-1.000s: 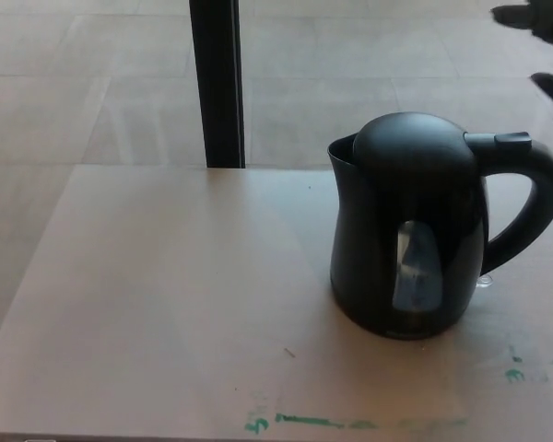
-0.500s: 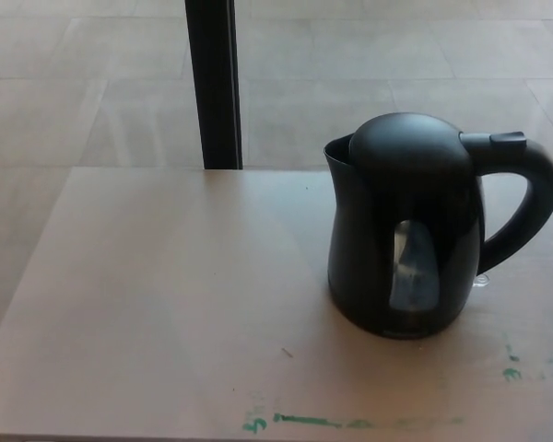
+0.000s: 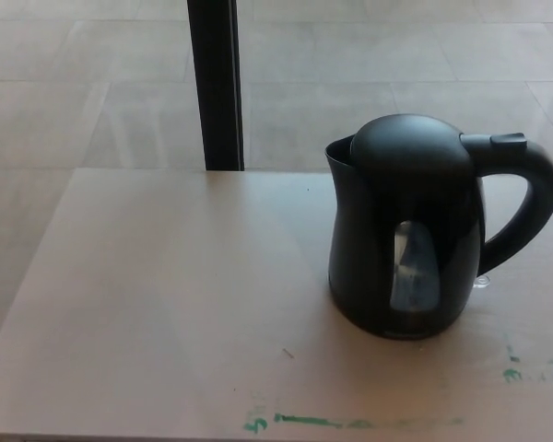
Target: The robot uses its right hand to push down on the lid of a kettle kept in the middle of the desk to close it
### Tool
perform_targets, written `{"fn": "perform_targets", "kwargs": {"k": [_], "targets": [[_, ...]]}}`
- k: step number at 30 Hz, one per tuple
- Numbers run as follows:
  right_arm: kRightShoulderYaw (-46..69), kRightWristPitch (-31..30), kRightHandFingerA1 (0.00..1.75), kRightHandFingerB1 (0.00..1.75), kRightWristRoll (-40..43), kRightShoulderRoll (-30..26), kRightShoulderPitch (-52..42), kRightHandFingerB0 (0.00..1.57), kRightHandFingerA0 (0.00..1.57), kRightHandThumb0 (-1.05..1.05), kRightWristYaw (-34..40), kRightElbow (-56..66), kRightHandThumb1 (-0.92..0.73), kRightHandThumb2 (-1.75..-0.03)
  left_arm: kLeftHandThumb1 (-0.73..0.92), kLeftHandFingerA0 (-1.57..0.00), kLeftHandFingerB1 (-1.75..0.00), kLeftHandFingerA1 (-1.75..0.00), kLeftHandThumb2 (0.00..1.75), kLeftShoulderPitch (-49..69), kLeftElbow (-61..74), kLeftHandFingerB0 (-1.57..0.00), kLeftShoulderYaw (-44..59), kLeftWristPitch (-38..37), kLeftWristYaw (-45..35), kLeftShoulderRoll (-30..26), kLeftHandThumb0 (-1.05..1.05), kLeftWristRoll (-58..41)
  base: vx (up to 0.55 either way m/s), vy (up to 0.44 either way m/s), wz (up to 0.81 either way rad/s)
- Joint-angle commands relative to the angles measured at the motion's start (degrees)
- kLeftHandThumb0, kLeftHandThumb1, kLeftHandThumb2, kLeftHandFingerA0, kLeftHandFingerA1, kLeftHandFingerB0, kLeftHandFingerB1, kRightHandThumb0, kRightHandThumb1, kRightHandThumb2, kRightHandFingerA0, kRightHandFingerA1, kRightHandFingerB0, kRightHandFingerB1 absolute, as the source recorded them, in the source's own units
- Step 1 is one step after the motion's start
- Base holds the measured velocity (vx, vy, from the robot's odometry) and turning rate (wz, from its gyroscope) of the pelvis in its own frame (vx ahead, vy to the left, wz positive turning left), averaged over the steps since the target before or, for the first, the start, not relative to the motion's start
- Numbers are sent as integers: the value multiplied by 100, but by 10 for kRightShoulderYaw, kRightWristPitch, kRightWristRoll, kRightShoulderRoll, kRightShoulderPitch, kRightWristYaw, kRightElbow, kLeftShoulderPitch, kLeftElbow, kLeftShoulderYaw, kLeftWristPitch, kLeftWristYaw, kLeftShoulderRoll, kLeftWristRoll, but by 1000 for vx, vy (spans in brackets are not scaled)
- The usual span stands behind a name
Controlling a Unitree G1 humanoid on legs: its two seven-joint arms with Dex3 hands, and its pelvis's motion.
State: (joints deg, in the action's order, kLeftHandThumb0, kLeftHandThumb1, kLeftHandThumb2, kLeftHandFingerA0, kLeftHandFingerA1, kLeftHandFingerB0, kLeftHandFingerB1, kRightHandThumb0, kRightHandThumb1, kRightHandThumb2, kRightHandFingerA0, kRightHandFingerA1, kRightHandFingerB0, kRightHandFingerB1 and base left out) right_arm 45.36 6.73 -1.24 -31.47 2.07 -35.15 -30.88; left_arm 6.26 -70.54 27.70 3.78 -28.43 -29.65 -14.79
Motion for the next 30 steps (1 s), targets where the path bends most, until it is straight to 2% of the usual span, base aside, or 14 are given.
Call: {"fn": "perform_targets", "kwargs": {"k": [1, 2, 3, 4, 5, 12, 13, 15, 16, 20, 21, 27, 29, 30], "targets": [[100, 87, 48, 48, 101, 115, -75, 0, 0, -33, 169, -99, -60, -113, 65, -50, -34, -51, 59, 8, 15, -29, 7, -2, -10, -4, -68, -14, 0, 0, 0], [105, 80, 48, 48, 107, 120, -74, 0, 0, -33, 173, -104, -60, -113, 65, -50, -34, -51, 59, 9, 18, -29, 5, -3, -11, -4, -68, -12, 0, 0, 0], [103, 86, 34, 22, 99, 117, -76, 9, 20, -65, 180, -127, -92, -70, 64, -54, -35, -52, 60, 6, 19, -32, 5, 3, -4, -4, -69, -12, 0, 0, 0], [113, 78, 47, 48, 113, 124, -75, 0, 1, -35, 181, -144, -55, -111, 63, -58, -32, -51, 60, 4, 12, -30, -1, -7, 6, -7, -71, -2, 0, 0, 0], [121, 69, 35, 21, 127, 126, -75, 8, 21, -69, 171, -156, -91, -69, 57, -49, -43, -57, 89, 4, 6, -25, -5, -11, 1, -10, -81, 2, 0, 0, 0], [145, 47, 35, 21, 163, 145, -62, 7, 23, -75, 162, -188, -87, -68, 55, -55, -47, -64, 90, -5, 9, -27, 2, 0, 1, -9, -72, -8, 0, 0, 0], [147, 39, 35, 22, 167, 151, -63, 8, 24, -76, 163, -181, -84, -66, 67, -56, -34, -52, 60, -6, 10, -33, 1, 0, 3, -9, -66, -7, 0, 0, 0], [147, 24, 34, 20, 173, 148, -61, 7, 24, -77, 161, -187, -85, -67, 54, -52, -45, -61, 88, -13, 4, -24, 2, 7, 13, -8, -72, -6, 0, 0, 0], [152, 2, 33, 19, 187, 154, -61, 5, 23, -76, 155, -181, -88, -68, 67, -57, -33, -53, 60, -10, 7, -31, 0, 3, 11, -7, -65, -4, 0, 0, 0], [158, -27, 32, 15, 211, 155, -52, 0, 22, -75, 159, -189, -88, -68, 55, -55, -46, -62, 89, -8, 4, -30, -3, -5, 8, -3, -75, -2, 0, 0, 0], [157, -32, 47, 19, 215, 157, -52, 0, 16, -78, 159, -193, -69, -105, 54, -53, -47, -61, 88, -9, 0, -31, -1, -3, 11, -1, -73, -4, 0, 0, 0], [143, -59, 48, 19, 230, 159, -44, 0, 22, -80, 182, -201, -72, -105, 64, -54, -35, -52, 60, -13, -7, -35, 6, 1, 10, -1, -65, -10, 0, 0, 0], [134, -51, 47, 16, 232, 156, -48, 0, 20, -80, 174, -208, -73, -105, 56, -50, -47, -61, 90, -5, 2, -30, 0, 1, 2, -4, -77, -5, 0, 0, 0], [127, -52, 31, 15, 235, 160, -52, 0, 26, -75, 174, -199, -87, -67, 55, -53, -46, -62, 89, -8, -4, -30, 1, 1, 8, -3, -75, -5, 0, 0, 0]]}}
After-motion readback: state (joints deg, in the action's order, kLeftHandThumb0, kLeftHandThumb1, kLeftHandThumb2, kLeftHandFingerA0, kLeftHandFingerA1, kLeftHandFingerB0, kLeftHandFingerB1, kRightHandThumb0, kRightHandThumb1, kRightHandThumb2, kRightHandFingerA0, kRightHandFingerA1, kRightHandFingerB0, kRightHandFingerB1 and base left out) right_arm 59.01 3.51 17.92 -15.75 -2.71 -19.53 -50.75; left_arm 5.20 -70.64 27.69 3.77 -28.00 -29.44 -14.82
